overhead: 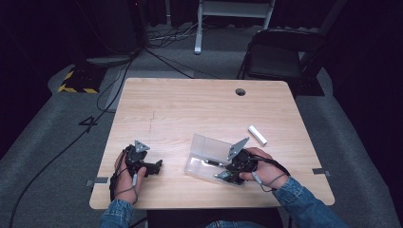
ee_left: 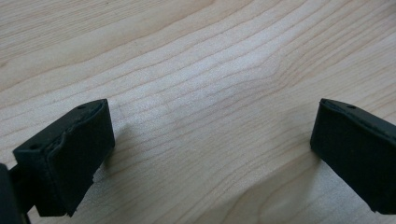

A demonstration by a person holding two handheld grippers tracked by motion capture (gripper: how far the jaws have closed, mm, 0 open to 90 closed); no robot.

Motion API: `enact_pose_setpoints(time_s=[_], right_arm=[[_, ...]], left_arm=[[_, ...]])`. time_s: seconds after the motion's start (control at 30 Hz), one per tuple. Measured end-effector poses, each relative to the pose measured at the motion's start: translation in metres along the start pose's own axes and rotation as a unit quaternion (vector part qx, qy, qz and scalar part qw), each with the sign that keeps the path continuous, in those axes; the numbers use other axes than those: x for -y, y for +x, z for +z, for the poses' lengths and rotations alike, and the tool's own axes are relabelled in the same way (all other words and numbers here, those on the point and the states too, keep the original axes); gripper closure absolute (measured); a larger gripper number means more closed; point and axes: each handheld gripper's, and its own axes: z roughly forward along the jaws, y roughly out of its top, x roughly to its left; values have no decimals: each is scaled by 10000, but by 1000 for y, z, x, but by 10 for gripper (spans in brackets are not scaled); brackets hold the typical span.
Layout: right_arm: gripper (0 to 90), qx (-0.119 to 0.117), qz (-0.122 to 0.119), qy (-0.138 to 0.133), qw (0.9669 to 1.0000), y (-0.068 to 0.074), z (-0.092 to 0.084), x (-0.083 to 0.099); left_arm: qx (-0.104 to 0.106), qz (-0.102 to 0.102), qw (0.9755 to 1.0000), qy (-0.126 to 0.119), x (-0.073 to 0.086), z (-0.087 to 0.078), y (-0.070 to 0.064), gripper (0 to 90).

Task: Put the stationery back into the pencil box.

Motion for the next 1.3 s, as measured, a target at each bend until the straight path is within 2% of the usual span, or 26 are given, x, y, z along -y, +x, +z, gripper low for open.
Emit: enact_pose_setpoints(time_s=[0.13, 0.27, 0.43, 0.57, 0.83, 1.03, 1.07, 1.1, 1.13, 1.2, 1.23, 1.3], right_arm=[[493, -67, 35, 1, 10000, 0, 0, 0], [491, -10, 20, -90, 10000, -1, -3, 0], [487, 144, 63, -357, 9992, 0, -13, -1], [487, 340, 133, -681, 9970, -1, -28, -1], [480, 748, 365, -1283, 9882, -6, -55, 4], [457, 1049, 544, -1632, 9795, -13, -73, 9], [454, 1152, 604, -1713, 9766, -16, -78, 12], [454, 1152, 604, -1713, 9766, -16, -78, 12], [450, 1229, 684, -1760, 9743, -18, -81, 14], [445, 1270, 726, -1783, 9730, -20, -83, 15], [439, 1357, 822, -1794, 9709, -23, -85, 18], [437, 1382, 859, -1803, 9700, -24, -86, 19]], left_arm=[[-1, 1, 10000, 0, 0, 0, 0, 2], [-2, 1, 10000, -1, 0, 0, 0, 1], [-2, -1, 10000, -2, 0, 0, 0, 2], [-2, 0, 10000, -1, 0, 0, 0, 1], [1, -2, 10000, 2, 0, 0, 0, 2], [-2, 1, 10000, 0, 0, 0, 0, 2], [-1, 1, 10000, 0, 0, 0, 0, 1], [-1, 1, 10000, 0, 0, 0, 0, 1], [-1, 3, 10000, 1, 0, 0, 0, 1], [-1, 1, 10000, 0, 0, 0, 0, 1], [-1, 0, 10000, 0, 0, 0, 0, 1], [-2, 1, 10000, 0, 0, 0, 0, 1]])
